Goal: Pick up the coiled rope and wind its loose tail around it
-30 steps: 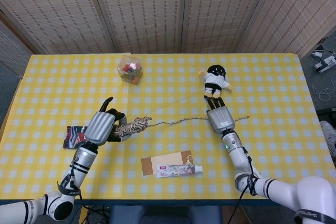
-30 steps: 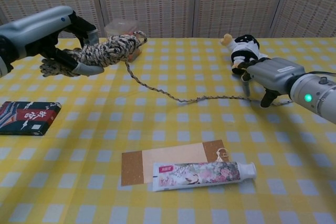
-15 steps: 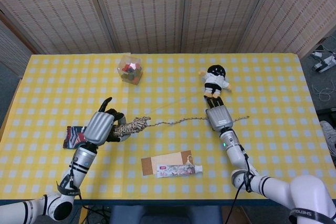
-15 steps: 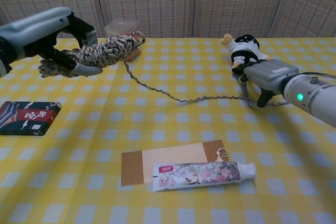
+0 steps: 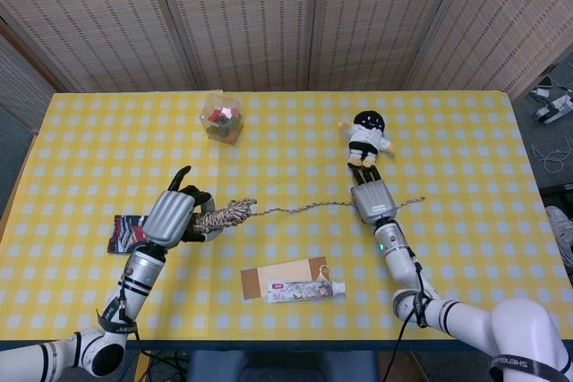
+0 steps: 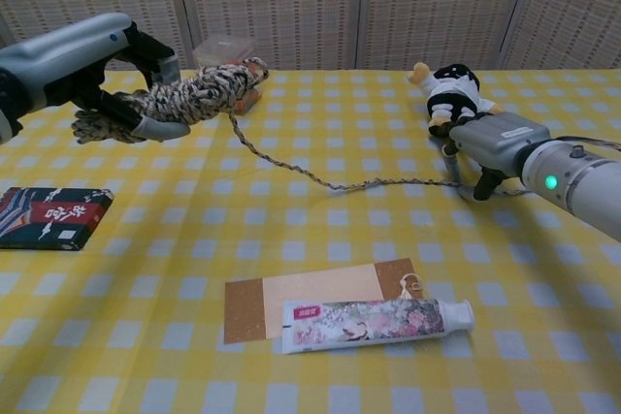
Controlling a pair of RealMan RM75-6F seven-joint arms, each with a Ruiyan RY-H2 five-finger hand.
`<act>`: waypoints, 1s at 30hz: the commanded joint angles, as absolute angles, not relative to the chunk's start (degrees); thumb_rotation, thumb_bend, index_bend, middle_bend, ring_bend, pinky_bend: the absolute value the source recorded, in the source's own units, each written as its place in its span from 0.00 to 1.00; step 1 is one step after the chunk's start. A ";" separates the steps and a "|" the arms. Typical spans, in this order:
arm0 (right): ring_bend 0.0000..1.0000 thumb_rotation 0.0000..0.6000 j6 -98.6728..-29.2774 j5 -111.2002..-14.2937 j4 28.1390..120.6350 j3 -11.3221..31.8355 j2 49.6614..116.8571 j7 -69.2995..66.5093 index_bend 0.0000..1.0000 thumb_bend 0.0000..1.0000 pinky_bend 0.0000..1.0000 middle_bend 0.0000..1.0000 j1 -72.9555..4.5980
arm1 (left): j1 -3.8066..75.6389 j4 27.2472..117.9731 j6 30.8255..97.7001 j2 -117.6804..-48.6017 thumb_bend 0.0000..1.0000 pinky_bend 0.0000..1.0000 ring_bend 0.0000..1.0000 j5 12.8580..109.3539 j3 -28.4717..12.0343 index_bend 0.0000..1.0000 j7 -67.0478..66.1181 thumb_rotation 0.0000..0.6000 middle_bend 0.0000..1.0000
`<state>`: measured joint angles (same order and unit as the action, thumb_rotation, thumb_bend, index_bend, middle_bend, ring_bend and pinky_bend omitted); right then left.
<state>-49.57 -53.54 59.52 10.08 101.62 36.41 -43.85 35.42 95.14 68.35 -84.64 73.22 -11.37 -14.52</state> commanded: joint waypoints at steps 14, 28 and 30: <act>0.00 1.00 -50.77 -55.60 62.60 9.62 99.31 34.44 0.53 0.40 0.00 0.10 -42.95 | 36.66 94.05 67.41 -83.96 0.20 0.00 0.42 68.57 -15.63 0.73 -13.63 0.87 0.60; 0.00 1.00 -57.01 -68.03 88.22 10.35 86.69 34.51 0.55 0.40 0.00 0.11 -44.38 | 41.55 91.02 66.05 -86.78 0.20 0.00 0.42 54.47 -22.40 0.74 -20.22 0.87 0.60; 0.00 1.00 -57.09 -69.51 91.70 10.86 85.32 35.67 0.55 0.40 0.00 0.11 -45.40 | 42.51 90.38 66.59 -87.69 0.20 0.00 0.42 52.45 -23.04 0.74 -22.18 0.87 0.60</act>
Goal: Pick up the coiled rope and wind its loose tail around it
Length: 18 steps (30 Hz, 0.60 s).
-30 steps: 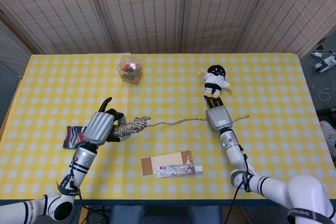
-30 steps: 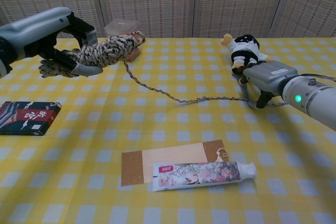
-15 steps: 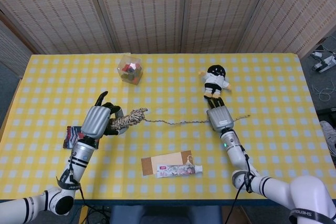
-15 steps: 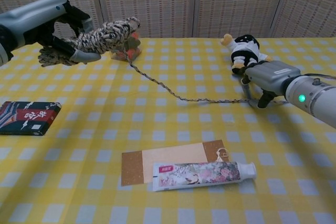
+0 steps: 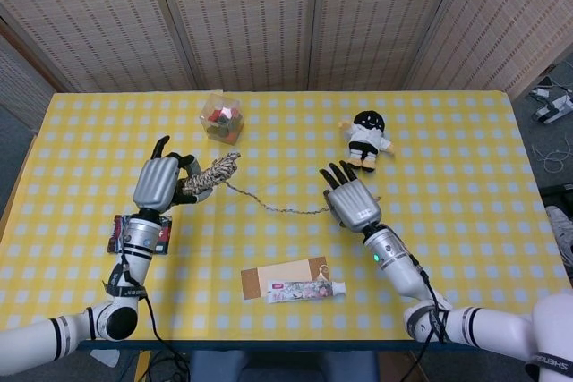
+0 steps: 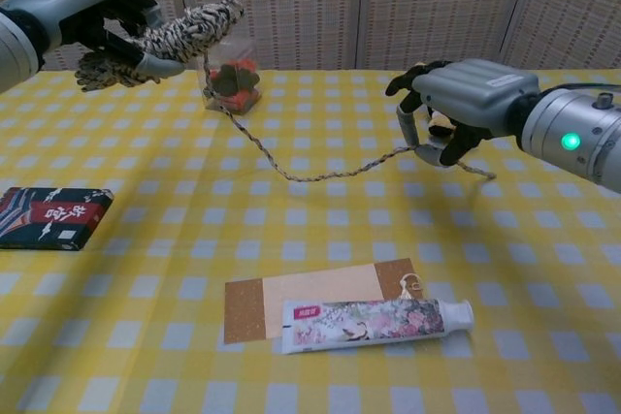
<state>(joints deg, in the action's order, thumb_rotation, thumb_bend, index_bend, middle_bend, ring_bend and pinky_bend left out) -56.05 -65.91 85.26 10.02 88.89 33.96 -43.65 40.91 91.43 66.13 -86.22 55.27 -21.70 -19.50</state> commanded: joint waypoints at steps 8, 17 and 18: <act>0.00 1.00 -56.36 -69.01 99.78 15.87 83.52 38.97 0.55 0.40 0.00 0.11 -50.34 | 45.47 89.43 68.09 -90.30 0.20 0.00 0.42 46.02 -24.27 0.74 -28.17 0.87 0.60; 0.00 1.00 -56.08 -60.84 99.34 21.83 86.40 45.83 0.55 0.40 0.00 0.11 -58.21 | 47.46 90.59 70.30 -93.64 0.20 0.00 0.42 44.91 -23.30 0.74 -30.84 0.87 0.60; 0.00 1.00 -56.21 -59.82 98.97 22.20 86.74 46.68 0.55 0.40 0.00 0.11 -58.96 | 47.53 90.90 70.25 -93.88 0.20 0.00 0.42 45.10 -23.20 0.74 -30.53 0.87 0.60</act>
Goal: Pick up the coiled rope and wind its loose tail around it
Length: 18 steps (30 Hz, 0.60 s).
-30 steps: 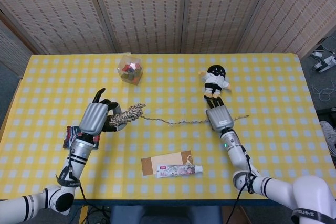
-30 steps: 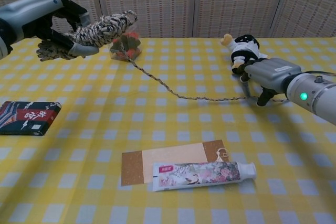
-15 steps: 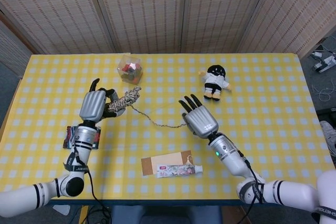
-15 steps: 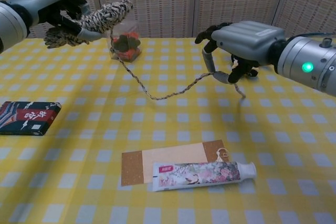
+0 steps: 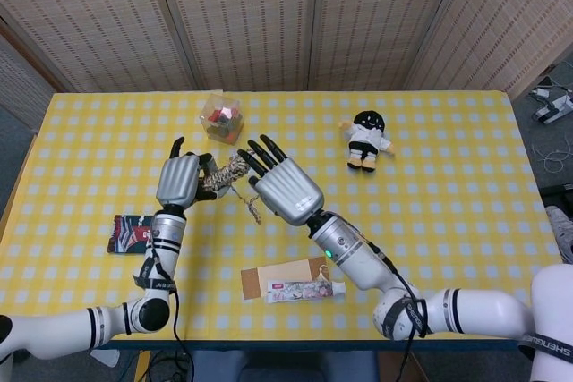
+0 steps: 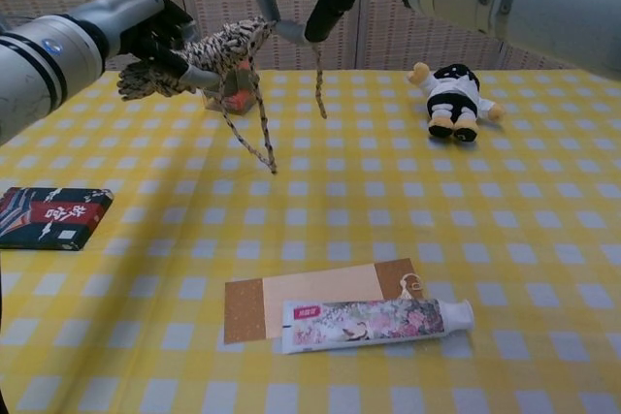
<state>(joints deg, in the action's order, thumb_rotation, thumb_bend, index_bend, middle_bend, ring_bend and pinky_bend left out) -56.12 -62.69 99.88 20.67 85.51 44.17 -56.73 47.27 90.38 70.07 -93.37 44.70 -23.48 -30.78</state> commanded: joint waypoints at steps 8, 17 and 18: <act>0.00 1.00 -58.25 -51.58 95.20 24.17 89.05 51.81 0.55 0.40 0.00 0.11 -64.15 | 47.11 93.26 71.19 -94.90 0.20 0.00 0.42 49.08 -22.15 0.74 -26.98 0.87 0.60; 0.00 1.00 -59.57 -46.78 92.30 24.39 89.01 51.02 0.55 0.40 0.00 0.11 -66.22 | 45.80 94.88 71.18 -94.49 0.20 0.00 0.42 55.14 -20.16 0.74 -21.85 0.87 0.60; 0.00 1.00 -59.64 -46.45 91.92 24.37 89.07 50.78 0.55 0.40 0.00 0.11 -66.38 | 45.62 95.03 71.05 -94.48 0.20 0.00 0.42 55.81 -20.00 0.74 -20.92 0.88 0.60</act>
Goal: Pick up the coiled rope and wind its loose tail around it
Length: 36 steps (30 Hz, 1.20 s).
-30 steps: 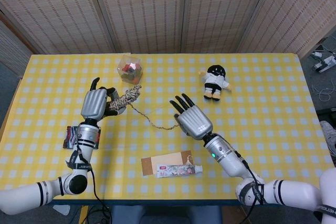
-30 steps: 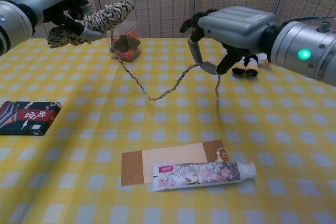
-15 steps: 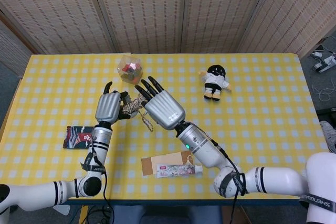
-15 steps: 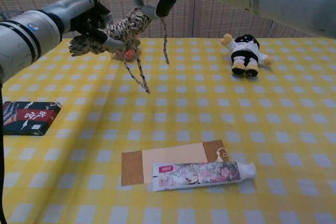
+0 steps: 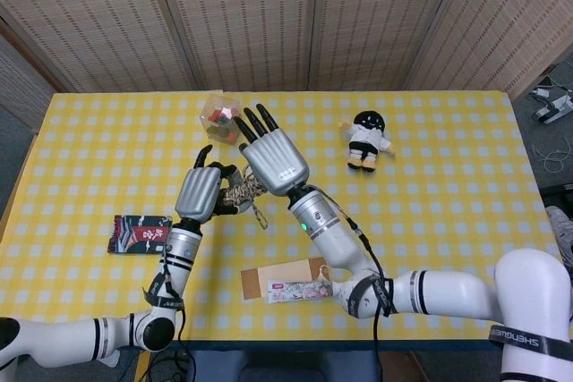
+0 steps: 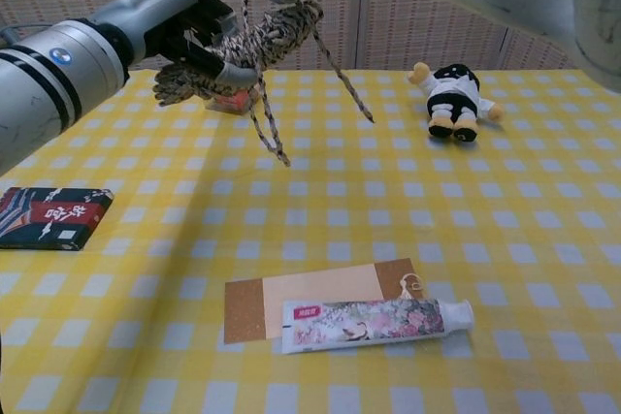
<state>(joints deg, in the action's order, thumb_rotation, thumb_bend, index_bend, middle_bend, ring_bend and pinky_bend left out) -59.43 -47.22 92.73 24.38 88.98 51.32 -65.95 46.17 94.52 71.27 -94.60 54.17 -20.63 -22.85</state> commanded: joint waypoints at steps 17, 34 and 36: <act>0.00 1.00 -58.65 -44.80 84.09 21.65 89.56 41.20 0.55 0.40 0.00 0.11 -64.89 | 42.36 95.46 72.44 -92.98 0.20 0.00 0.42 65.64 -19.59 0.74 -8.08 0.94 0.61; 0.00 1.00 -54.82 -49.62 76.74 16.06 91.77 31.07 0.55 0.40 0.00 0.12 -60.68 | 40.51 98.97 71.82 -89.37 0.20 0.00 0.42 64.54 -22.70 0.74 -2.56 0.95 0.61; 0.00 1.00 -54.39 -50.15 75.95 15.62 92.18 30.12 0.55 0.40 0.00 0.12 -60.29 | 40.38 99.59 71.66 -88.96 0.20 0.00 0.42 64.13 -23.16 0.74 -1.95 0.95 0.61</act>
<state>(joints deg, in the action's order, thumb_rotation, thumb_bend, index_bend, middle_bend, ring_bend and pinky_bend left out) -54.69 -49.79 76.41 15.95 91.86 30.61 -60.58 40.46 99.34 71.76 -89.15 64.32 -22.95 -2.20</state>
